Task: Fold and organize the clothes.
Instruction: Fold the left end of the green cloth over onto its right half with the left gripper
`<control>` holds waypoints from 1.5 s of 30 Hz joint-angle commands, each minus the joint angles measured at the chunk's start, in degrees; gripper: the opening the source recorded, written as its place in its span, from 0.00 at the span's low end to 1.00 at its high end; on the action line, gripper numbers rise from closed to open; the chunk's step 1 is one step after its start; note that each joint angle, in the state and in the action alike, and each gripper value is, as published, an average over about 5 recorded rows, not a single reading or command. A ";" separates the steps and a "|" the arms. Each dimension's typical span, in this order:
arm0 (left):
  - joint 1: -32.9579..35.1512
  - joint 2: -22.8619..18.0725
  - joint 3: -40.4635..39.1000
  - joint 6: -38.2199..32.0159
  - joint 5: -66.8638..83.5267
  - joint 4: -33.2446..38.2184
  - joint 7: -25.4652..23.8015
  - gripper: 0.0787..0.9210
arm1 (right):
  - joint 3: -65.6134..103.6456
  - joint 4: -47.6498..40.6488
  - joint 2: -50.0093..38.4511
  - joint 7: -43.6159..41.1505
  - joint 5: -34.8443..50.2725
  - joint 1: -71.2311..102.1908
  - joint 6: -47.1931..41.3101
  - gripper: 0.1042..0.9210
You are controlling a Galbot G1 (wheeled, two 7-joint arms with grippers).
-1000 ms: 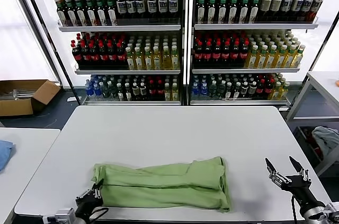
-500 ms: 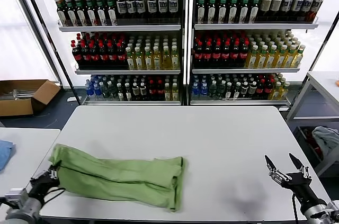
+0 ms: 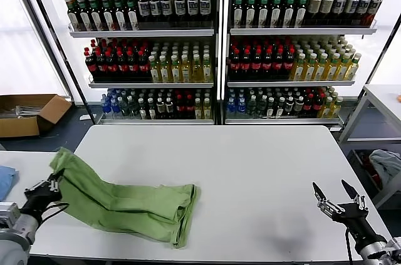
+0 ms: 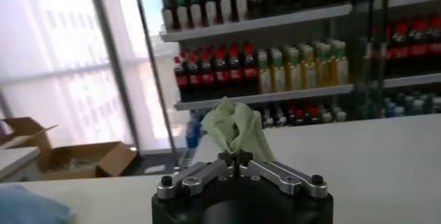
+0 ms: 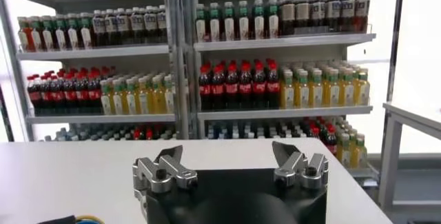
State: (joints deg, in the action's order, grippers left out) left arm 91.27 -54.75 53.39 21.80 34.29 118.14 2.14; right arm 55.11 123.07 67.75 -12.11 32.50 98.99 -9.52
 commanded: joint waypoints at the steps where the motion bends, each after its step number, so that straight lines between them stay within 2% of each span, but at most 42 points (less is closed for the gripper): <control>1: -0.08 -2.03 -14.73 2.89 0.27 13.67 1.41 0.02 | -0.19 0.33 0.29 -0.01 -0.41 0.19 -0.04 0.88; 14: -0.18 -8.53 -26.15 3.24 -1.60 15.00 3.27 0.02 | -1.54 0.51 1.98 -0.07 -2.62 0.55 -0.05 0.88; 29: -4.02 -12.70 -39.93 5.35 -8.84 7.35 5.39 0.03 | -3.45 0.24 3.29 0.17 -4.79 0.66 -0.17 0.88; 32: -5.07 -13.04 -41.59 5.77 -9.77 5.08 6.16 0.09 | -3.52 0.25 3.42 0.12 -4.87 0.75 -0.13 0.88; 38: -7.29 -13.54 -43.56 4.29 -10.49 2.34 7.68 0.29 | -3.53 -0.17 3.59 0.02 -5.06 0.91 0.10 0.88; 45: -6.48 -14.82 -45.85 -0.09 -7.88 5.53 8.91 0.54 | -4.13 -0.06 3.96 -0.03 -5.30 0.89 0.21 0.88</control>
State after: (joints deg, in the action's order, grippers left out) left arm 85.56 -68.02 12.64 25.60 25.38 123.30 9.46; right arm 51.19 122.99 71.60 -12.13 27.38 99.91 -9.35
